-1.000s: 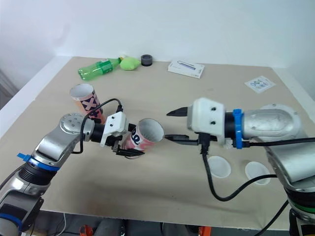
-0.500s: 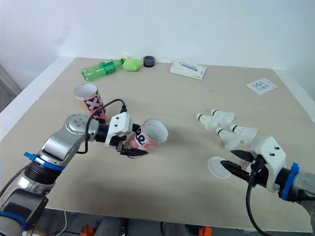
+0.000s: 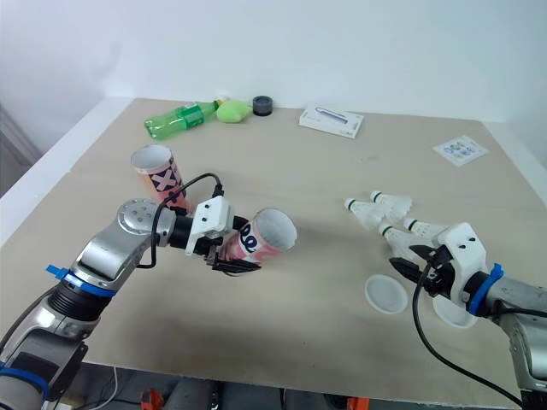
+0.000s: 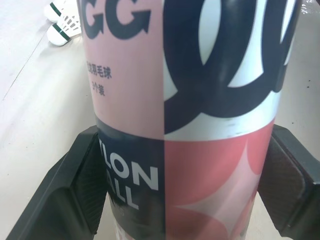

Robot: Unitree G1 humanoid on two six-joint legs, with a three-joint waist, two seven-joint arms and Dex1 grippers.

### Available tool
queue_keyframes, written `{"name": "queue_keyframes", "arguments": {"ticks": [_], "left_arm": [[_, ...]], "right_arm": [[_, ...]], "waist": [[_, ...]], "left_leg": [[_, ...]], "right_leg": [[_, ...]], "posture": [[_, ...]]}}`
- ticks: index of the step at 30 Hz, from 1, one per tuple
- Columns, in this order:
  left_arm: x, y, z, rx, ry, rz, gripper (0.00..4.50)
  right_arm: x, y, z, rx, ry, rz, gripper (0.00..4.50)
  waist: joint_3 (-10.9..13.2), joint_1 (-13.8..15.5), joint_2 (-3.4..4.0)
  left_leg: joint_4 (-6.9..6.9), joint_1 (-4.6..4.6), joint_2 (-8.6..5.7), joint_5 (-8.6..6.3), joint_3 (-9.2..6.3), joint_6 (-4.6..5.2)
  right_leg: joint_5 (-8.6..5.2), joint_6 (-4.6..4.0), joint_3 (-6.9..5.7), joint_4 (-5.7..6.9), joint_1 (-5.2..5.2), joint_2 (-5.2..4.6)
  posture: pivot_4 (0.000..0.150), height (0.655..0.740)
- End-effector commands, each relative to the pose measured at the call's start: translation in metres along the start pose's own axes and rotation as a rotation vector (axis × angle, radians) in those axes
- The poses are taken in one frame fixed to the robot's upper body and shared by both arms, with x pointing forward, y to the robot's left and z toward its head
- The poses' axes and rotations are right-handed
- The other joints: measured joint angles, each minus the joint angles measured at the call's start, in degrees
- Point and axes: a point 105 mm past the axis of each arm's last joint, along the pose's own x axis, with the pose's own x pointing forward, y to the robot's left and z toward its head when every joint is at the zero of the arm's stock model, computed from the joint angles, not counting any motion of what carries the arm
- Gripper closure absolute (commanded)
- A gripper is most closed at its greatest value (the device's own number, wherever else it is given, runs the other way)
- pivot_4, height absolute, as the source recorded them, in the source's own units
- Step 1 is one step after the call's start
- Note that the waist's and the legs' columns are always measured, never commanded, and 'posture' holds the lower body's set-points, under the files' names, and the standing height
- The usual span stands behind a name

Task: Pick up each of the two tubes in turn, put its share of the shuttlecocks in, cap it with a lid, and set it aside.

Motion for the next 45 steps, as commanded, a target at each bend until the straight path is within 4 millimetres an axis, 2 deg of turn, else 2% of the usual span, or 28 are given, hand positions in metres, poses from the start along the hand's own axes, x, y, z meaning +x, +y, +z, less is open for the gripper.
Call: {"name": "queue_keyframes", "arguments": {"ticks": [1, 6, 8, 10, 11, 15, 20, 24, 29, 32, 34, 36, 41, 45], "left_arm": [[0.000, -0.002, -0.016, -0.049, 0.052, 0.007, 0.77], [-0.001, 0.000, -0.015, -0.048, 0.052, 0.015, 0.77], [-0.001, -0.001, -0.015, -0.049, 0.053, 0.016, 0.77], [-0.001, -0.001, -0.014, -0.048, 0.053, 0.016, 0.77], [-0.001, -0.001, -0.014, -0.048, 0.054, 0.016, 0.77], [-0.002, -0.001, -0.013, -0.044, 0.055, 0.015, 0.77], [-0.001, 0.000, -0.012, -0.040, 0.054, 0.010, 0.77], [0.000, 0.000, -0.013, -0.038, 0.052, 0.003, 0.77], [0.000, 0.000, -0.013, -0.038, 0.052, -0.002, 0.77], [0.000, 0.000, -0.014, -0.038, 0.054, -0.003, 0.77], [0.001, 0.001, -0.013, -0.037, 0.055, -0.002, 0.77], [0.002, 0.002, -0.012, -0.037, 0.052, -0.002, 0.77], [0.003, 0.003, -0.011, -0.033, 0.048, -0.006, 0.77], [0.004, 0.003, -0.008, -0.029, 0.044, -0.005, 0.77]], "right_arm": [[0.006, -0.006, 0.008, -0.011, -0.026, -0.011, 1.82], [0.019, -0.011, 0.008, -0.011, -0.023, -0.017, 1.82], [0.022, -0.017, 0.008, -0.006, -0.026, -0.042, 2.21], [0.023, -0.015, 0.008, -0.008, -0.031, -0.031, 2.93], [0.023, -0.014, 0.008, -0.003, -0.033, -0.024, 2.93], [0.019, -0.005, 0.009, -0.008, -0.054, 0.020, 4.45], [0.004, 0.004, 0.017, 0.007, -0.099, 0.090, 4.45], [-0.014, 0.004, 0.035, -0.011, -0.171, 0.116, 4.45], [-0.039, 0.017, 0.084, -0.118, -0.299, 0.204, 4.45], [-0.052, 0.058, 0.120, -0.283, -0.348, 0.379, 4.45], [-0.051, 0.091, 0.137, -0.444, -0.330, 0.491, 4.45], [-0.048, 0.109, 0.146, -0.560, -0.320, 0.544, 4.45], [-0.035, 0.123, 0.158, -0.701, -0.300, 0.593, 4.45], [-0.022, 0.133, 0.153, -0.835, -0.234, 0.651, 4.45]], "waist": [[0.00, -0.04, 0.02], [0.01, -0.10, 0.02], [0.01, -0.13, 0.02], [0.01, -0.15, 0.04], [0.01, -0.14, 0.07], [0.01, -0.17, 0.07], [0.01, -0.39, 0.06], [0.01, -0.40, 0.08], [0.01, -0.43, 0.12], [0.02, -0.42, 0.23], [0.03, -0.43, 0.24], [0.04, -0.45, 0.31], [0.16, -0.39, 0.06], [0.16, -0.39, 0.08]], "left_leg": [[0.00, 0.00, 0.00, 0.01, -0.01, 0.01], [0.01, 0.00, 0.00, 0.01, 0.00, 0.01], [0.00, -0.01, 0.00, 0.01, 0.00, 0.01], [0.00, -0.02, 0.00, 0.01, 0.00, 0.01], [0.00, -0.01, 0.00, 0.01, 0.00, 0.01], [0.00, -0.01, -0.01, 0.01, -0.02, 0.01], [0.01, -0.01, -0.01, 0.01, -0.03, 0.01], [0.01, -0.01, -0.03, 0.01, -0.04, 0.01], [0.02, 0.00, -0.02, 0.01, -0.05, 0.01], [0.02, 0.01, -0.02, 0.01, -0.08, 0.01], [0.00, 0.02, -0.01, 0.01, -0.08, 0.01], [0.01, 0.02, 0.00, 0.01, -0.08, 0.01], [0.05, 0.00, -0.02, 0.02, -0.06, 0.00], [0.00, -0.19, -0.11, 0.01, 0.17, 0.02]], "right_leg": [[0.01, 0.00, 0.00, 0.00, 0.00, 0.00], [0.03, 0.01, 0.00, 0.00, 0.02, 0.00], [0.02, 0.01, 0.00, 0.00, 0.01, 0.00], [0.02, 0.02, 0.00, 0.00, 0.01, 0.01], [0.02, 0.02, 0.00, 0.00, 0.01, 0.00], [0.03, 0.05, 0.00, 0.00, 0.02, 0.01], [0.03, 0.06, 0.00, 0.00, 0.03, 0.02], [0.03, 0.07, 0.00, 0.00, 0.05, 0.00], [0.03, 0.07, 0.00, 0.00, 0.06, 0.00], [0.03, 0.06, -0.02, 0.00, 0.08, 0.01], [0.02, 0.05, -0.02, 0.00, 0.08, 0.02], [0.02, 0.04, -0.03, 0.00, 0.06, 0.01], [0.02, 0.01, -0.11, -0.14, -0.14, -0.16], [0.07, 0.10, -0.09, -0.32, -0.08, -0.39]], "posture": [[0.150, 0.7294], [0.150, 0.7294], [0.150, 0.7294], [0.150, 0.7294], [0.150, 0.7294], [0.150, 0.7294], [0.150, 0.7294], [0.150, 0.7294], [0.150, 0.7294], [0.150, 0.7294], [0.150, 0.7294], [0.150, 0.7294], [0.150, 0.7294], [0.150, 0.7294]]}}
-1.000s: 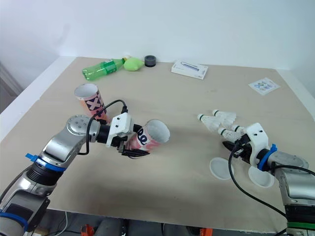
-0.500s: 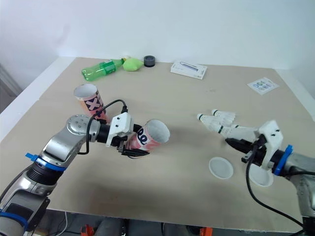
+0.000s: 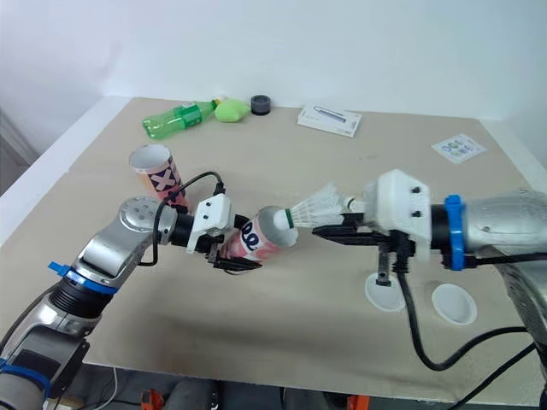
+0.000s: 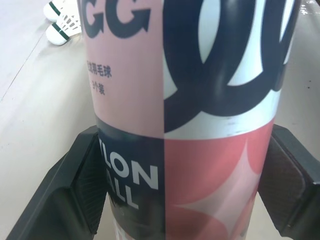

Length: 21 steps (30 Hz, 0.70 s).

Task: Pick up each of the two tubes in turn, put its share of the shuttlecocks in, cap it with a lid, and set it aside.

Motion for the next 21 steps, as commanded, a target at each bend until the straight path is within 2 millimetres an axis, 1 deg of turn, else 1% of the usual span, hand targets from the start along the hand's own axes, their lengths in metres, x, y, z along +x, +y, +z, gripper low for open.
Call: {"name": "queue_keyframes", "arguments": {"ticks": [1, 6, 10, 13, 14, 15, 16, 17, 18, 19, 20, 21], "left_arm": [[0.001, 0.001, -0.011, -0.033, 0.044, 0.010, 0.77], [-0.001, 0.000, -0.011, -0.036, 0.047, 0.017, 0.77], [-0.002, 0.001, -0.012, -0.039, 0.050, 0.023, 0.77], [-0.001, 0.001, -0.010, -0.038, 0.047, 0.022, 0.77], [-0.001, 0.001, -0.009, -0.037, 0.046, 0.023, 0.77], [-0.001, 0.002, -0.009, -0.037, 0.044, 0.023, 0.77], [0.000, 0.002, -0.009, -0.036, 0.043, 0.024, 0.77], [0.000, 0.002, -0.008, -0.036, 0.042, 0.024, 0.77], [0.000, 0.002, -0.008, -0.036, 0.041, 0.024, 0.77], [0.001, 0.001, -0.008, -0.036, 0.039, 0.024, 0.77], [0.001, 0.001, -0.007, -0.036, 0.037, 0.024, 0.77], [0.002, 0.001, -0.007, -0.036, 0.034, 0.022, 0.77]], "right_arm": [[0.007, 0.000, -0.002, -0.103, 0.068, 0.062, 4.45], [0.013, -0.005, -0.007, -0.157, 0.092, 0.091, 4.45], [0.023, -0.009, -0.001, -0.189, 0.061, 0.112, 4.45], [0.030, -0.014, 0.005, -0.192, 0.035, 0.116, 3.58], [0.033, -0.015, 0.007, -0.192, 0.028, 0.122, 3.20], [0.035, -0.016, 0.009, -0.193, 0.019, 0.131, 2.63], [0.036, -0.016, 0.011, -0.193, 0.011, 0.133, 2.40], [0.036, -0.017, 0.012, -0.192, 0.002, 0.131, 1.83], [0.036, -0.017, 0.014, -0.191, -0.010, 0.128, 1.57], [0.035, -0.017, 0.017, -0.182, -0.025, 0.127, 1.23], [0.031, -0.015, 0.019, -0.164, -0.044, 0.136, 1.02], [0.025, -0.012, 0.021, -0.150, -0.067, 0.151, 0.56]], "waist": [[-0.01, 0.02, 0.01], [0.00, 0.01, 0.03], [0.00, -0.05, 0.03], [0.00, -0.11, 0.04], [0.00, -0.06, 0.03], [0.00, -0.04, 0.03], [0.00, -0.03, 0.03], [0.00, -0.03, 0.03], [0.00, -0.02, 0.03], [0.01, 0.00, 0.03], [0.00, -0.01, 0.03], [0.00, -0.01, 0.03]], "left_leg": [[-0.04, -0.02, 0.01, -0.03, 0.02, 0.04], [-0.09, -0.06, 0.02, -0.05, -0.01, 0.06], [-0.08, -0.05, 0.04, -0.05, -0.01, 0.06], [-0.06, 0.00, 0.07, -0.04, 0.00, 0.06], [-0.06, 0.00, 0.07, -0.04, 0.00, 0.06], [-0.06, 0.00, 0.07, -0.04, -0.01, 0.06], [-0.06, -0.01, 0.06, -0.04, -0.01, 0.06], [-0.06, -0.03, 0.06, -0.04, 0.00, 0.06], [-0.06, -0.04, 0.06, -0.04, 0.00, 0.06], [-0.06, -0.04, 0.05, -0.04, -0.01, 0.06], [-0.06, -0.05, 0.05, -0.04, -0.03, 0.06], [-0.07, -0.04, 0.05, -0.04, -0.02, 0.06]], "right_leg": [[0.02, 0.02, 0.00, -0.10, -0.02, 0.02], [0.01, 0.03, -0.02, -0.14, -0.03, 0.06], [0.04, 0.03, -0.02, -0.13, -0.03, 0.09], [0.08, 0.00, -0.01, -0.11, -0.02, 0.11], [0.11, -0.01, -0.01, -0.12, -0.02, 0.11], [0.10, 0.00, -0.02, -0.12, -0.01, 0.11], [0.10, 0.00, -0.02, -0.12, -0.01, 0.11], [0.10, 0.00, -0.02, -0.12, -0.02, 0.11], [0.10, 0.01, -0.01, -0.12, -0.02, 0.11], [0.10, 0.02, -0.01, -0.12, -0.02, 0.11], [0.09, 0.03, -0.02, -0.12, -0.01, 0.12], [0.09, 0.04, -0.02, -0.12, -0.01, 0.12]], "posture": [[0.150, 0.7294], [0.150, 0.7294], [0.150, 0.7294], [0.150, 0.7294], [0.150, 0.7294], [0.150, 0.7294], [0.150, 0.7294], [0.150, 0.7294], [0.150, 0.7294], [0.150, 0.7294], [0.150, 0.7294], [0.150, 0.7294]]}}
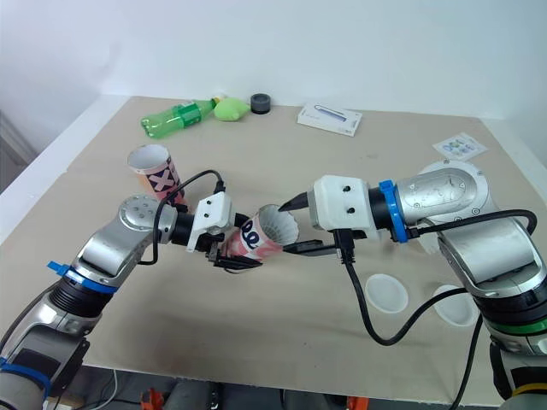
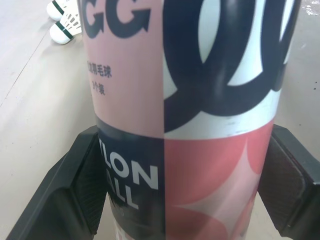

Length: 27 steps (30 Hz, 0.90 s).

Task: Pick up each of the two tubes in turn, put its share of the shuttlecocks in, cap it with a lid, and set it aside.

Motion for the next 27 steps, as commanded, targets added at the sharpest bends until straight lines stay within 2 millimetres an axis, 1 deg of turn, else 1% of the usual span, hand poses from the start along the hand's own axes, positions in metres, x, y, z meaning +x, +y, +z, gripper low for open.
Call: {"name": "queue_keyframes", "arguments": {"ticks": [1, 2, 5, 6, 7, 8, 9, 10, 11, 12, 13, 14, 15, 16, 19, 22, 24, 25, 27], "left_arm": [[0.003, -0.001, -0.008, -0.030, 0.026, 0.007, 0.77], [0.003, -0.001, -0.007, -0.030, 0.026, 0.005, 0.77], [0.003, -0.003, -0.008, -0.029, 0.028, -0.001, 0.77], [0.003, -0.003, -0.008, -0.028, 0.029, -0.002, 0.77], [0.003, -0.003, -0.008, -0.028, 0.029, -0.003, 0.77], [0.003, -0.002, -0.008, -0.028, 0.030, -0.004, 0.77], [0.003, -0.002, -0.008, -0.028, 0.030, -0.005, 0.77], [0.004, -0.002, -0.008, -0.027, 0.031, -0.007, 0.77], [0.004, -0.002, -0.008, -0.027, 0.031, -0.009, 0.77], [0.004, -0.003, -0.008, -0.026, 0.031, -0.010, 0.77], [0.004, -0.002, -0.008, -0.025, 0.031, -0.010, 0.77], [0.004, -0.002, -0.007, -0.024, 0.030, -0.010, 0.77], [0.004, -0.002, -0.007, -0.024, 0.029, -0.009, 0.77], [0.004, -0.002, -0.007, -0.023, 0.029, -0.008, 0.77], [0.004, -0.002, -0.008, -0.025, 0.030, -0.005, 0.77], [0.003, -0.003, -0.009, -0.027, 0.032, -0.002, 0.77], [0.002, -0.003, -0.009, -0.029, 0.032, 0.001, 0.77], [0.002, -0.003, -0.009, -0.030, 0.032, 0.002, 0.77], [0.002, -0.003, -0.010, -0.030, 0.033, 0.003, 0.77]], "right_arm": [[-0.020, 0.003, 0.017, 0.021, -0.091, 0.005, 0.56], [-0.025, 0.003, 0.019, 0.049, -0.117, 0.003, 0.56], [-0.038, -0.003, 0.018, 0.108, -0.157, -0.057, 0.56], [-0.041, -0.011, 0.017, 0.152, -0.172, -0.104, 0.80], [-0.042, -0.016, 0.014, 0.159, -0.164, -0.133, 1.07], [-0.042, -0.018, 0.012, 0.180, -0.157, -0.138, 1.23], [-0.041, -0.017, 0.012, 0.184, -0.158, -0.123, 1.86], [-0.038, -0.015, 0.013, 0.188, -0.163, -0.099, 1.86], [-0.036, -0.015, 0.013, 0.192, -0.166, -0.082, 2.42], [-0.033, -0.015, 0.013, 0.189, -0.163, -0.071, 2.71], [-0.029, -0.016, 0.012, 0.183, -0.154, -0.061, 3.22], [-0.026, -0.017, 0.009, 0.174, -0.132, -0.051, 3.42], [-0.022, -0.016, 0.006, 0.168, -0.117, -0.032, 3.85], [-0.019, -0.014, 0.004, 0.155, -0.102, -0.007, 4.43], [-0.013, -0.011, 0.001, 0.134, -0.076, 0.037, 4.48], [-0.007, -0.013, -0.002, 0.100, -0.057, 0.055, 4.48], [0.001, -0.018, -0.010, 0.082, -0.004, 0.038, 4.48], [0.004, -0.017, -0.015, 0.070, 0.024, 0.053, 4.48], [0.010, -0.017, -0.017, 0.057, 0.035, 0.072, 4.48]], "waist": [[0.00, 0.00, 0.00], [0.00, 0.00, 0.00], [0.00, 0.07, 0.00], [0.00, 0.09, -0.01], [0.00, 0.01, 0.00], [0.00, -0.03, 0.00], [0.00, -0.03, 0.00], [0.00, -0.03, 0.00], [0.00, -0.04, 0.01], [0.00, -0.04, 0.01], [0.00, -0.04, 0.01], [0.00, -0.04, 0.02], [0.00, -0.05, 0.02], [0.00, -0.01, 0.02], [0.01, 0.00, 0.02], [0.01, -0.01, 0.03], [0.01, -0.06, 0.05], [0.01, -0.08, 0.05], [0.01, -0.04, 0.05]], "left_leg": [[0.00, 0.00, 0.00, 0.00, 0.00, 0.00], [0.00, 0.00, 0.00, 0.00, 0.00, 0.00], [0.00, 0.00, 0.00, 0.00, -0.03, 0.00], [0.01, 0.00, -0.02, 0.00, -0.05, 0.00], [0.01, -0.01, -0.02, 0.00, -0.06, 0.00], [0.01, 0.00, -0.01, 0.00, -0.05, 0.00], [0.01, 0.09, 0.01, 0.00, -0.04, 0.00], [0.01, 0.09, 0.01, 0.00, -0.04, 0.01], [0.01, 0.08, 0.01, 0.01, -0.03, 0.01], [0.01, 0.08, 0.01, 0.01, -0.02, 0.01], [0.00, 0.08, 0.01, 0.00, -0.02, 0.01], [0.00, 0.08, 0.01, 0.00, -0.02, 0.01], [0.00, 0.08, 0.01, 0.00, -0.02, 0.01], [0.00, 0.07, 0.01, 0.00, -0.03, 0.01], [0.01, 0.02, -0.01, 0.00, -0.04, 0.01], [0.01, 0.02, -0.01, 0.00, -0.03, 0.01], [0.01, 0.04, 0.01, 0.00, -0.04, 0.01], [0.01, 0.04, 0.01, 0.00, -0.04, 0.01], [0.01, 0.04, 0.03, 0.00, -0.04, 0.01]], "right_leg": [[0.00, 0.00, 0.00, 0.00, 0.00, 0.00], [0.01, 0.01, 0.00, 0.00, 0.00, 0.00], [0.01, 0.02, 0.00, 0.00, 0.04, 0.02], [0.00, 0.05, 0.00, 0.00, 0.07, 0.02], [0.00, 0.05, 0.00, -0.01, 0.09, 0.02], [0.00, 0.05, 0.00, -0.01, 0.09, 0.01], [0.03, -0.02, 0.00, 0.00, 0.11, 0.03], [0.03, -0.02, 0.00, 0.00, 0.10, 0.03], [0.04, -0.03, 0.00, 0.00, 0.10, 0.03], [0.03, -0.03, 0.00, 0.00, 0.09, 0.03], [0.02, -0.01, 0.01, 0.00, 0.09, 0.03], [0.02, -0.01, 0.01, 0.00, 0.08, 0.03], [0.02, 0.01, 0.01, 0.00, 0.08, 0.04], [0.02, 0.01, 0.01, 0.00, 0.08, 0.05], [-0.01, 0.05, 0.01, -0.01, 0.08, 0.03], [0.02, 0.11, 0.02, -0.01, 0.06, 0.03], [0.07, 0.15, 0.02, 0.00, 0.06, 0.06], [0.07, 0.11, 0.02, 0.00, 0.05, 0.07], [0.06, 0.08, 0.02, 0.00, 0.04, 0.09]], "posture": [[0.150, 0.7294], [0.150, 0.7294], [0.150, 0.7294], [0.150, 0.7294], [0.150, 0.7294], [0.150, 0.7294], [0.150, 0.7294], [0.150, 0.7294], [0.150, 0.7294], [0.150, 0.7294], [0.150, 0.7294], [0.150, 0.7294], [0.150, 0.7294], [0.150, 0.7294], [0.150, 0.7294], [0.150, 0.7294], [0.150, 0.7294], [0.150, 0.7294], [0.150, 0.7294]]}}
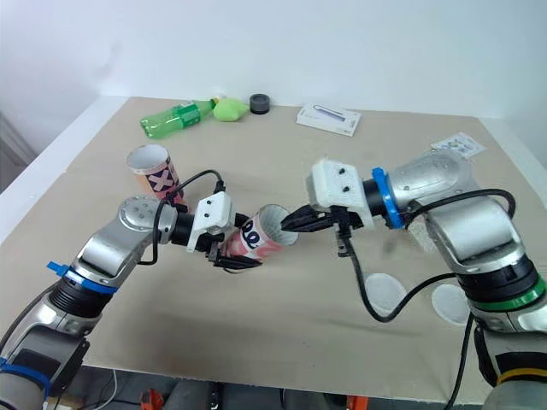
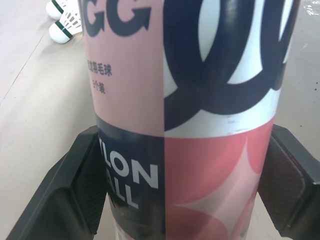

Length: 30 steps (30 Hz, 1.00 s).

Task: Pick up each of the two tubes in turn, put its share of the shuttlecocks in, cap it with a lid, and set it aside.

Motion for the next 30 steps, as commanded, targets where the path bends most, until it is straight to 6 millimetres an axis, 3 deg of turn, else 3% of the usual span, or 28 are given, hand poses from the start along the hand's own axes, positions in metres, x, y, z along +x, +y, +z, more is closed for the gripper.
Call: {"name": "queue_keyframes", "arguments": {"ticks": [1, 18, 25, 30], "left_arm": [[0.002, -0.003, -0.009, -0.026, 0.029, 0.000, 0.77], [0.004, -0.003, -0.010, -0.027, 0.027, 0.000, 0.77], [0.003, -0.004, -0.011, -0.033, 0.029, 0.003, 0.77], [0.003, -0.003, -0.011, -0.033, 0.029, -0.001, 0.77]], "right_arm": [[0.005, -0.005, 0.000, -0.065, 0.035, 0.015, 4.48], [0.062, 0.005, 0.002, -0.214, 0.087, 0.287, 4.48], [0.064, 0.002, 0.002, -0.185, 0.069, 0.272, 4.48], [0.045, -0.008, 0.009, -0.145, 0.036, 0.209, 4.48]], "waist": [[0.00, 0.05, 0.00], [0.02, 0.02, 0.03], [0.02, 0.00, 0.03], [0.02, 0.01, 0.03]], "left_leg": [[0.01, -0.02, 0.00, 0.00, 0.01, 0.00], [0.05, -0.04, -0.01, 0.00, -0.10, -0.01], [0.05, 0.09, 0.01, 0.00, -0.19, -0.01], [0.05, 0.07, 0.02, 0.00, -0.19, -0.01]], "right_leg": [[0.00, 0.00, 0.00, 0.00, -0.01, -0.01], [0.00, 0.11, 0.00, 0.29, -0.08, 0.08], [-0.14, -0.04, -0.01, 0.65, -0.09, 0.19], [-0.14, -0.05, -0.01, 0.65, -0.10, 0.19]], "posture": [[0.150, 0.7294], [0.150, 0.7294], [0.150, 0.7294], [0.150, 0.7294]]}}
